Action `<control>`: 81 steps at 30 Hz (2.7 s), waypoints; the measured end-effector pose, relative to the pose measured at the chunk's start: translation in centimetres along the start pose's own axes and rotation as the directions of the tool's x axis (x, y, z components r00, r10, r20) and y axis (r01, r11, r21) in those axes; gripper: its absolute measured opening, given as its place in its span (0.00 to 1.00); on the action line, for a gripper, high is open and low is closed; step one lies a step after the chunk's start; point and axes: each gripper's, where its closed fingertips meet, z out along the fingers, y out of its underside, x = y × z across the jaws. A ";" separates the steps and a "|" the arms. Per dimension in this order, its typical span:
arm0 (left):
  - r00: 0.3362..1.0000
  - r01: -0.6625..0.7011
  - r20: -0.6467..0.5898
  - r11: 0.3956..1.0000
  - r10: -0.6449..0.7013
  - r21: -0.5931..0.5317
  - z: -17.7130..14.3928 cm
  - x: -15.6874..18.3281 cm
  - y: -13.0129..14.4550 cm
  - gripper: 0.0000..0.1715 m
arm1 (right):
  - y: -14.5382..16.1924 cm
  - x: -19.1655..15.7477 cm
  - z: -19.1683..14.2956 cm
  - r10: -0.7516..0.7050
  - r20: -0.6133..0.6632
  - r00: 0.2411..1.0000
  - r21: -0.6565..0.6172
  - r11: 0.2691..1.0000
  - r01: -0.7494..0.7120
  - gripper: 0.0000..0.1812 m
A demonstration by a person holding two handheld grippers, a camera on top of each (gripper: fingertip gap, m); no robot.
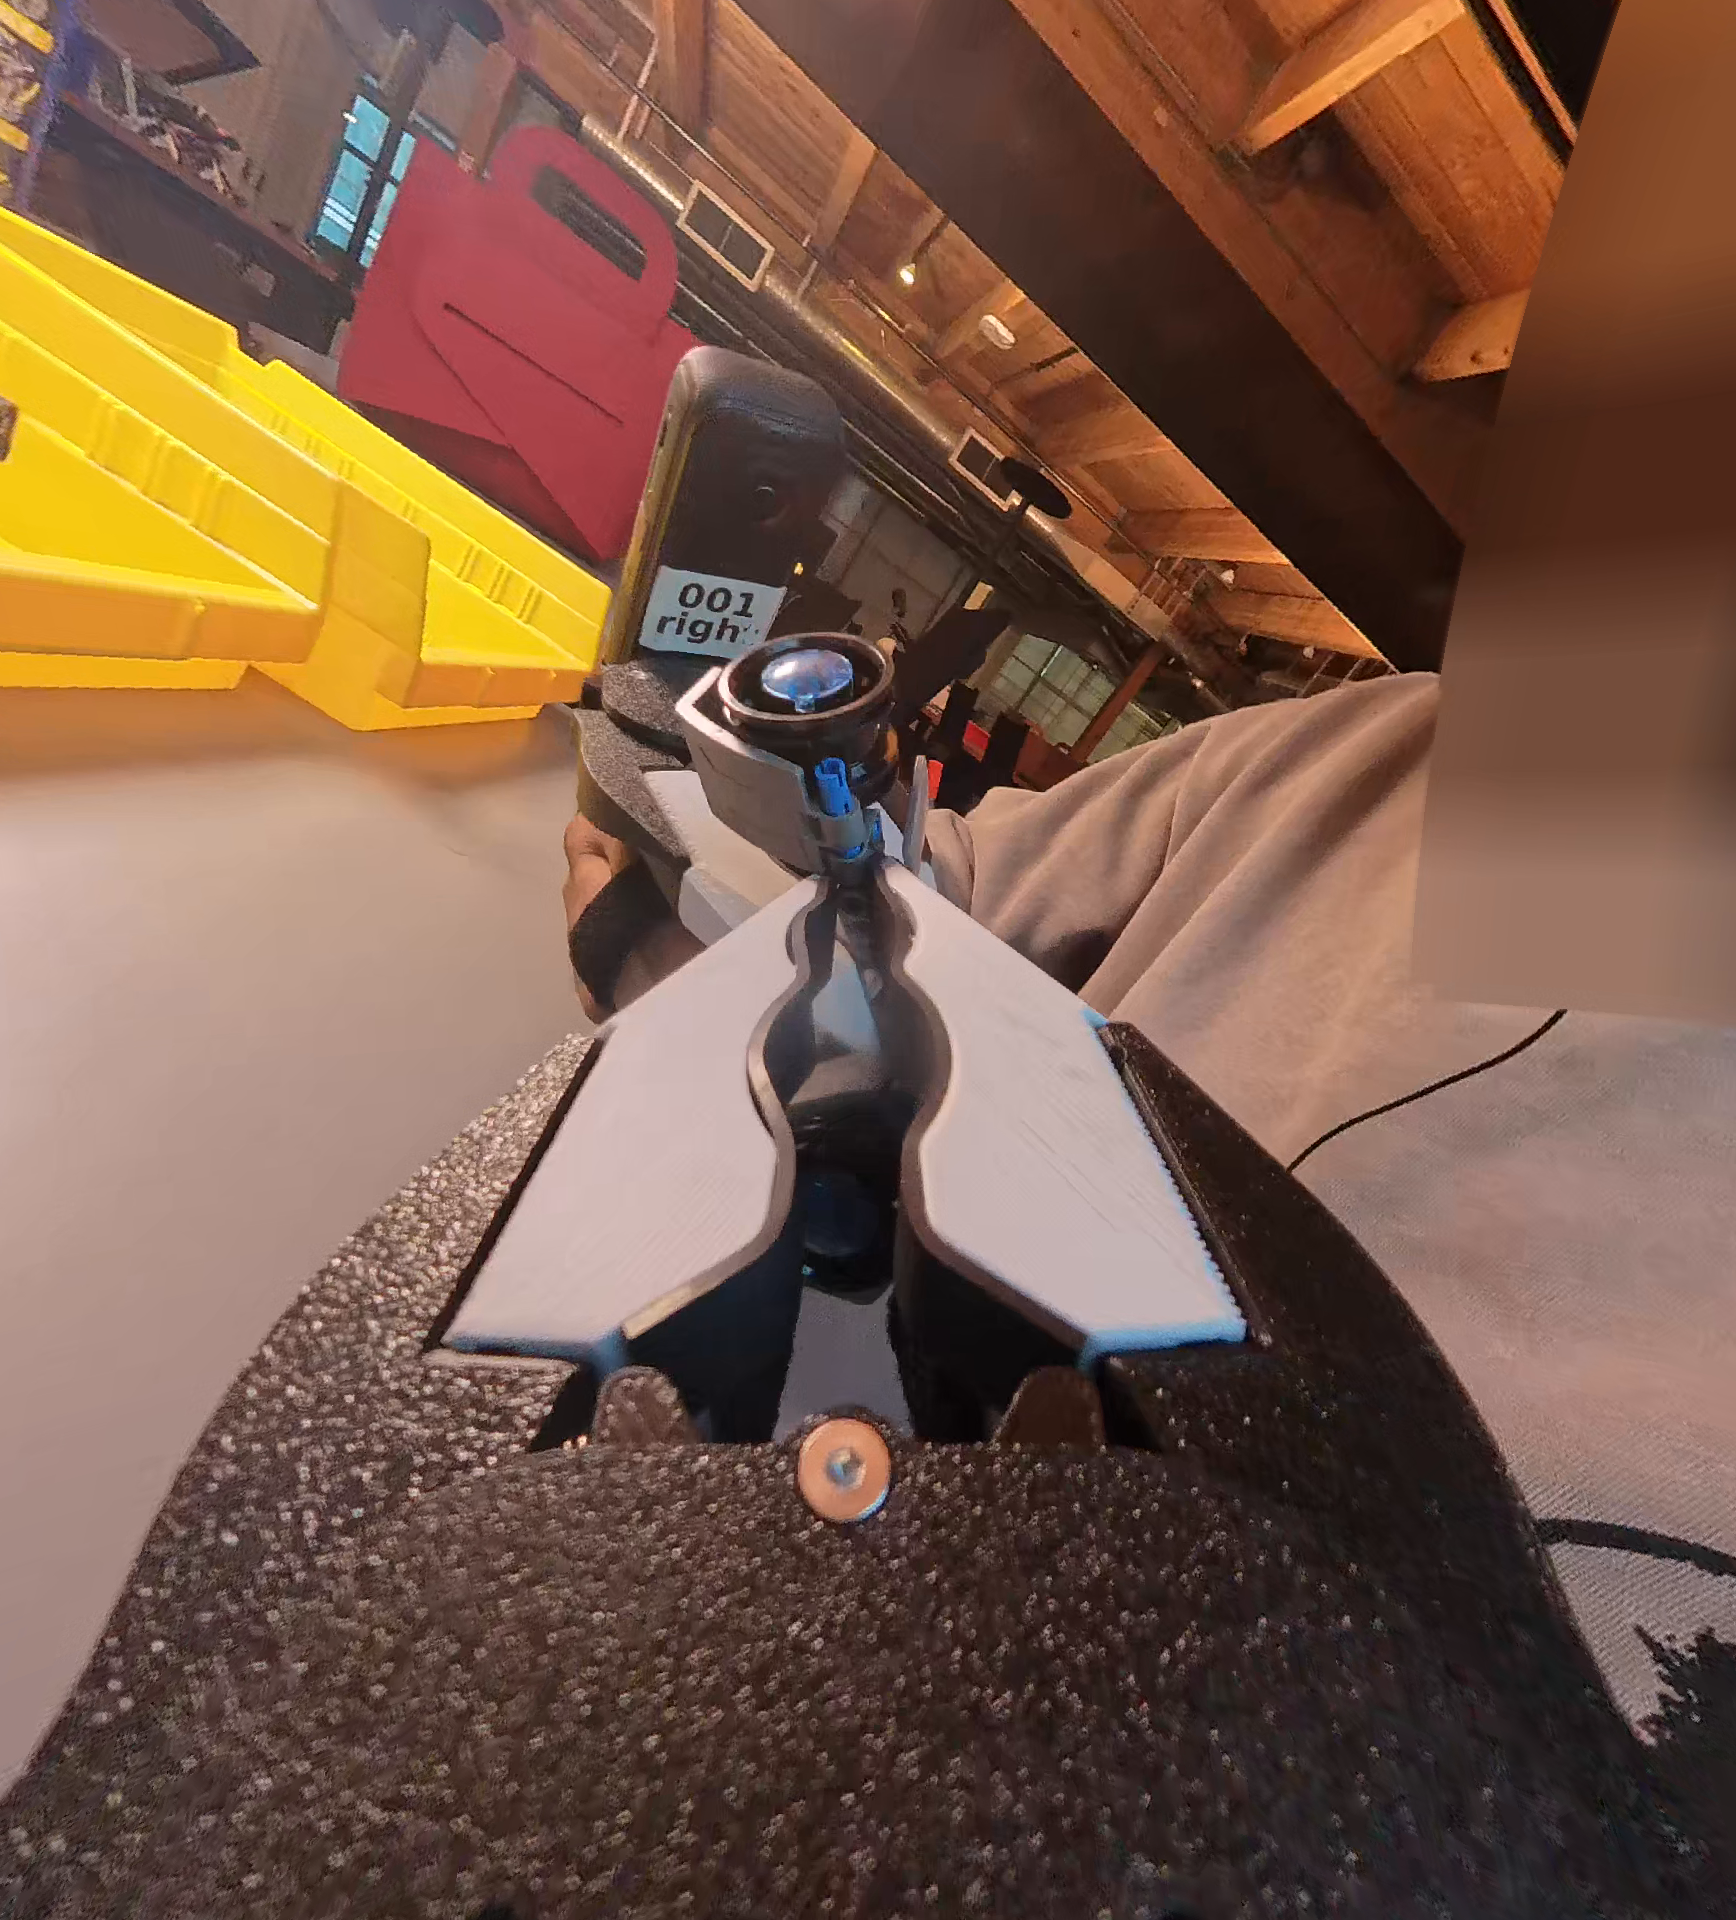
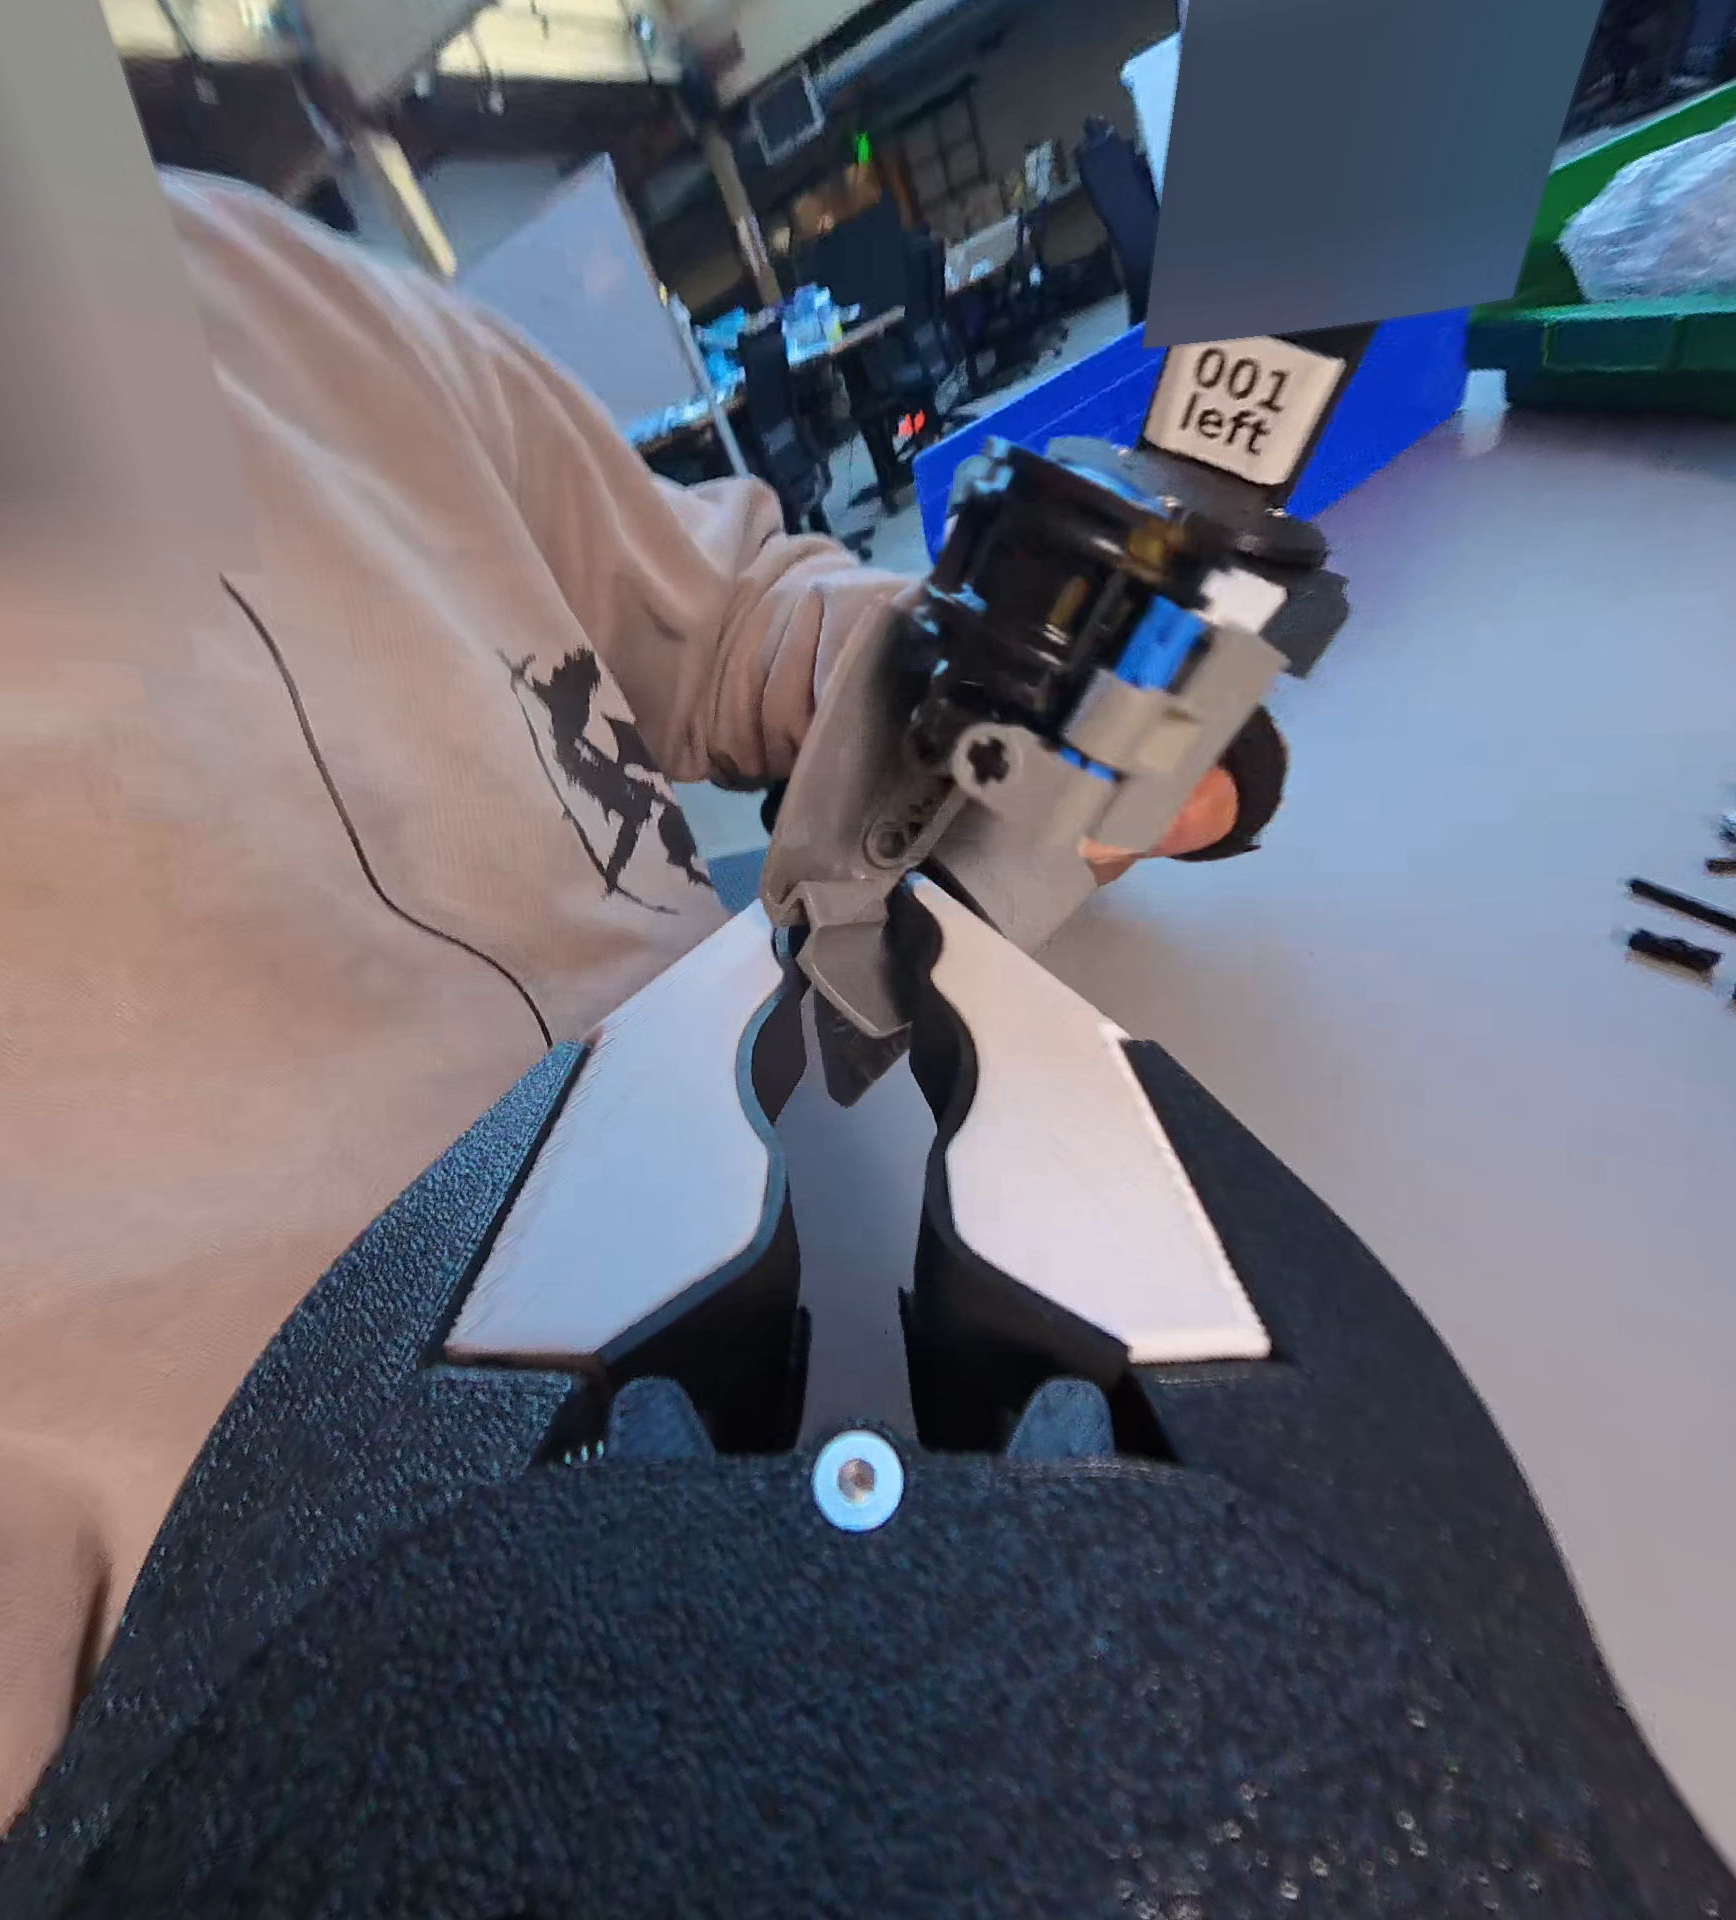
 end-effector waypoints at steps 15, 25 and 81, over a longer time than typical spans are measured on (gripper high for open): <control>0.994 0.093 0.057 0.995 -0.095 0.038 -1.3 -1.7 0.0 0.03 | 0.3 2.6 -1.0 -0.091 -0.198 0.976 -0.039 0.996 0.085 0.12; 0.983 -0.070 0.172 0.996 0.058 0.060 -4.1 -2.8 -2.4 0.03 | 5.6 1.3 0.9 -0.276 -0.184 0.943 -0.397 0.899 0.185 0.35; 0.922 -0.348 0.150 0.933 0.358 -0.091 -1.8 0.3 -0.8 0.29 | -4.7 -3.2 -2.3 0.208 0.387 0.898 0.293 0.896 -0.334 0.05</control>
